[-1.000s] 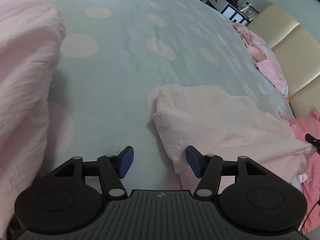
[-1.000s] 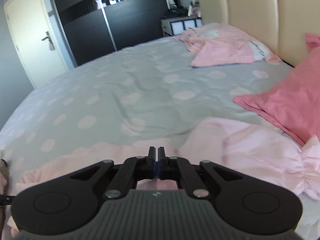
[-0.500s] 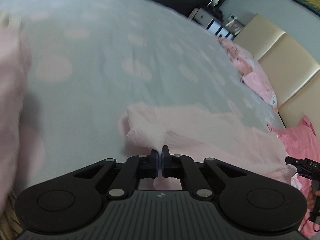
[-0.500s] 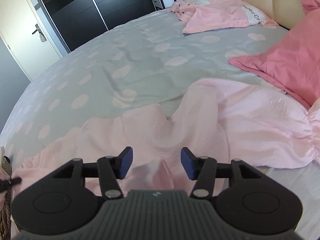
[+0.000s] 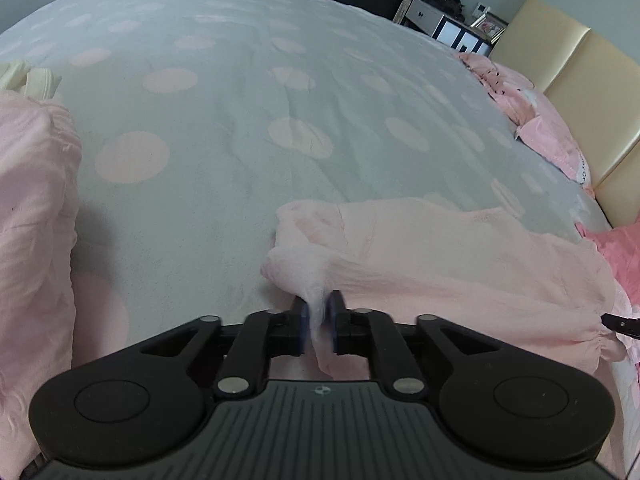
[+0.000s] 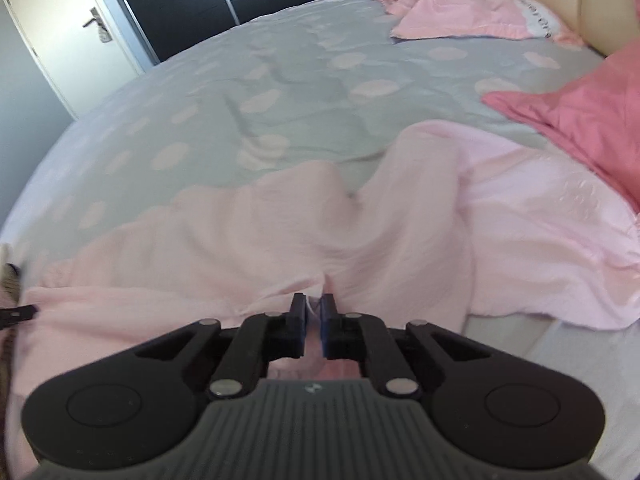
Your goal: Fold clothes
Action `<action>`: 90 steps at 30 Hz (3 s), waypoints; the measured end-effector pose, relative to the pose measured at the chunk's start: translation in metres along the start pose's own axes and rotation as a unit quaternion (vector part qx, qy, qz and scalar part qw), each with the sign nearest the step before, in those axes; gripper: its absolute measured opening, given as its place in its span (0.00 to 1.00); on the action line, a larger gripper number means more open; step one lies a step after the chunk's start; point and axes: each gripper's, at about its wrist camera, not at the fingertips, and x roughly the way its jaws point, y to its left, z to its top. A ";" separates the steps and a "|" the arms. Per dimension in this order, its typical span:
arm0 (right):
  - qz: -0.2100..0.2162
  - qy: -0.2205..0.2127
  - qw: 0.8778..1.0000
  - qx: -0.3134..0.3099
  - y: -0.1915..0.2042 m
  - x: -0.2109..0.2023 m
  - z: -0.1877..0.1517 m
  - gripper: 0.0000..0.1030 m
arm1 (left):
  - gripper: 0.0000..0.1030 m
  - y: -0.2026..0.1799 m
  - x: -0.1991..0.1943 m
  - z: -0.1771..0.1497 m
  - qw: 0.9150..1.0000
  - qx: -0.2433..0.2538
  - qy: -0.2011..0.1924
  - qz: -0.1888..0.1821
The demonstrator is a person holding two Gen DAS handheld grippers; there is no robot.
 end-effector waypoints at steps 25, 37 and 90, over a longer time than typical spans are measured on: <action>-0.137 -0.075 0.940 0.305 -0.240 -0.051 -0.012 0.38 | 0.50 -0.035 -0.041 0.000 0.999 0.041 -0.021 -0.004; -0.116 -0.219 0.929 0.274 -0.220 -0.123 0.034 0.01 | 0.50 -0.061 -0.076 -0.004 0.997 0.074 -0.038 -0.010; 0.174 0.067 0.974 -0.129 0.286 0.005 -0.038 0.19 | 0.50 -0.009 -0.113 -0.038 0.993 0.086 0.034 0.079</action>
